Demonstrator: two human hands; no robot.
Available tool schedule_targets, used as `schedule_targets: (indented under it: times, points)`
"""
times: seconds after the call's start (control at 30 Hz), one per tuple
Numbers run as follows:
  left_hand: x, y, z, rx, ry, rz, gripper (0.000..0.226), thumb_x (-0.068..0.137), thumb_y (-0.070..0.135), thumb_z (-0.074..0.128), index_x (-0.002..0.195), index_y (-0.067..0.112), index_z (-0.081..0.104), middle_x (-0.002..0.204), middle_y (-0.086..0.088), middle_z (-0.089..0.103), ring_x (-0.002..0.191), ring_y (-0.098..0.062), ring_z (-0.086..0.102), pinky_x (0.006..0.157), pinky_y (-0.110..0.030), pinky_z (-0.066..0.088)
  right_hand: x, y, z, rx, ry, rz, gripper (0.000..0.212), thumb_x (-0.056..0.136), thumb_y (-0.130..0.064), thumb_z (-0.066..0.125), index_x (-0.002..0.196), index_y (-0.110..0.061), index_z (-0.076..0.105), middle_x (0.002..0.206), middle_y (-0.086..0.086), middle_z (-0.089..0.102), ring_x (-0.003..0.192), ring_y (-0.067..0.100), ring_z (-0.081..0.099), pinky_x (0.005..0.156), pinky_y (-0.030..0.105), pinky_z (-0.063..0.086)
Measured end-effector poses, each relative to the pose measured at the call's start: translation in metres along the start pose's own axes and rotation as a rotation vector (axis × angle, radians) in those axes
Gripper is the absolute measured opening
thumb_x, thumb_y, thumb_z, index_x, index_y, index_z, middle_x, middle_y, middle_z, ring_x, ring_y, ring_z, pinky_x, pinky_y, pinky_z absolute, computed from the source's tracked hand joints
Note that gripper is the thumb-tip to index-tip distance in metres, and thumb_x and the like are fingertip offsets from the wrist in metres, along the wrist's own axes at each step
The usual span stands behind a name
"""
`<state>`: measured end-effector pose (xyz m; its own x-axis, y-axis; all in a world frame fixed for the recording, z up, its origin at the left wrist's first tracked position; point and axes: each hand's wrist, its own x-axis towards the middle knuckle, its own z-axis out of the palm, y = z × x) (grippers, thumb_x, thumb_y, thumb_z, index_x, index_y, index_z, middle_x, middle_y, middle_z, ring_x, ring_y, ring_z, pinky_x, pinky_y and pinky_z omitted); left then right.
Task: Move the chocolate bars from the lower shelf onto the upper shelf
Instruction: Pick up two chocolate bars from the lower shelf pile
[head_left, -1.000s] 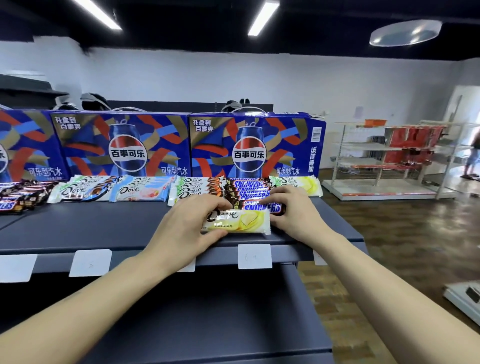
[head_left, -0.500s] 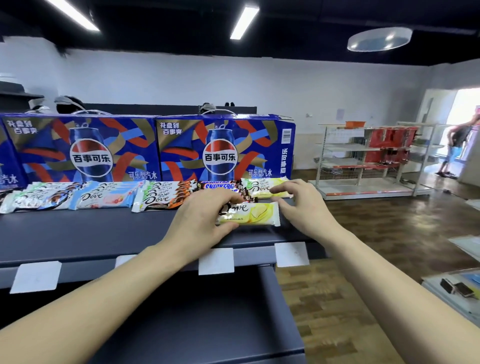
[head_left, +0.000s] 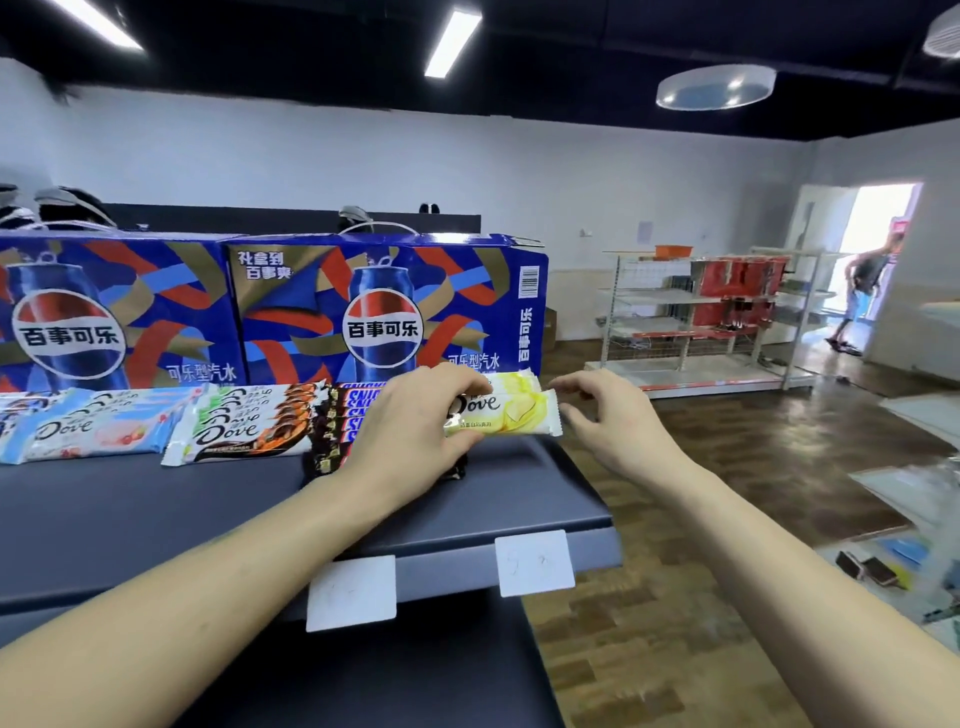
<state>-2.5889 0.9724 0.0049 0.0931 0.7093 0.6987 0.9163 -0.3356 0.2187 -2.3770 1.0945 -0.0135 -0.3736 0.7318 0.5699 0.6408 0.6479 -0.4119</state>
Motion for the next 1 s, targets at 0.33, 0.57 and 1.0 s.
schedule_targets:
  times: [0.33,0.57,1.0]
  points:
    - [0.023,0.005,0.049,0.065,0.011,-0.119,0.041,0.072,0.019,0.077,0.11,0.027,0.063,0.104,0.013,0.067,0.095,-0.012,0.061,0.086,-0.036,0.049,0.014,0.041,-0.006,0.057,-0.106,-0.047,0.032,0.092,-0.025,0.062,0.123,-0.028,0.061,0.12,-0.008,0.062,0.112,0.01,0.056,0.098,0.033,0.047]
    - [0.039,0.015,0.067,0.229,-0.079,-0.267,0.04,0.074,0.019,0.07,0.111,0.032,0.06,0.108,0.012,0.065,0.1,-0.021,0.058,0.088,-0.036,0.046,0.017,0.06,-0.011,0.103,-0.181,-0.085,0.035,0.091,-0.028,0.062,0.126,-0.029,0.059,0.122,-0.009,0.06,0.114,0.008,0.055,0.101,0.032,0.046]
    - [0.071,0.008,0.082,0.487,-0.241,-0.394,0.035,0.079,0.001,0.055,0.103,0.023,0.066,0.101,0.001,0.061,0.097,-0.022,0.057,0.103,-0.039,0.034,0.032,0.06,-0.011,0.125,-0.187,-0.124,0.036,0.092,-0.028,0.061,0.128,-0.029,0.058,0.124,-0.012,0.058,0.113,0.004,0.052,0.097,0.024,0.043]
